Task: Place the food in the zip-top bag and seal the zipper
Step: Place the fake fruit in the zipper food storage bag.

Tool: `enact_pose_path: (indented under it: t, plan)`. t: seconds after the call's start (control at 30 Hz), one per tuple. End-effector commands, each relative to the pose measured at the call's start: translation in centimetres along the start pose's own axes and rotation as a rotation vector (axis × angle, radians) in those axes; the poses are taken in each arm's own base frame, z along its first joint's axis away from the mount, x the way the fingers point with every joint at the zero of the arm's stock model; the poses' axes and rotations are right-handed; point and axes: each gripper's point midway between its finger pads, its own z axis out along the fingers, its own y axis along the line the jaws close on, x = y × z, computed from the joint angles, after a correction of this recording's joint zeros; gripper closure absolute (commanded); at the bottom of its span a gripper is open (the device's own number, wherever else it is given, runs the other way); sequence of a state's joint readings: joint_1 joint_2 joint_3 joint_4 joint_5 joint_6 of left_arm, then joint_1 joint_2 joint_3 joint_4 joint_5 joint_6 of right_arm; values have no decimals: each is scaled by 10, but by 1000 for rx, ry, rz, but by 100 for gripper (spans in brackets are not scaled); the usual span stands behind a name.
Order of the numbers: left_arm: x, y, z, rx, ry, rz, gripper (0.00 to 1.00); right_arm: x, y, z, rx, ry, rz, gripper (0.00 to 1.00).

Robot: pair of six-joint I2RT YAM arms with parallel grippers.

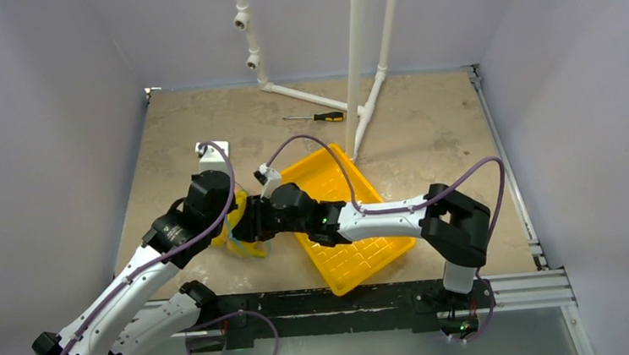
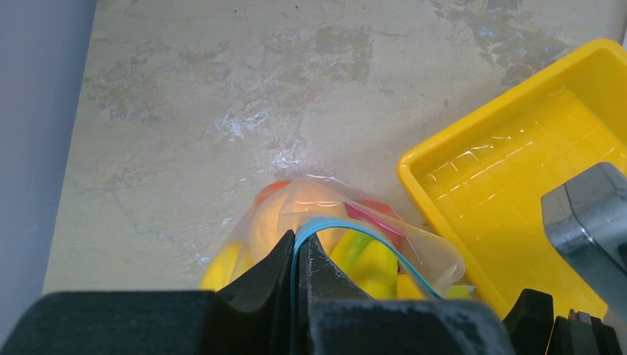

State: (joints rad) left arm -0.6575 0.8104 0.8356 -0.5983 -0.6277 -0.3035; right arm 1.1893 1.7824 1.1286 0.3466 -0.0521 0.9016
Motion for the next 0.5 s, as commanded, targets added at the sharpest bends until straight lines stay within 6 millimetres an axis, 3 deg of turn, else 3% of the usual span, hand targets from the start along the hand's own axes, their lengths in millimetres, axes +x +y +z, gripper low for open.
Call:
enact_pose_path:
  t: [0.0,0.13,0.17,0.33,0.47]
  plan:
    - [-19,0,-3,9,-62,-56,100,-23,-15,-4,99,-54,133,100]
    - [-19,0,-4,11,-64,-57,100,-39,-25,-5,146,-103,203,99]
    - [-20,0,-5,12,-66,-59,100,-44,-25,-5,154,-116,217,95]
    - [-20,0,-5,13,-69,-62,100,-67,-8,-10,137,-177,222,49]
    - [-21,1,-5,12,-70,-64,100,-88,9,-23,119,-235,199,40]
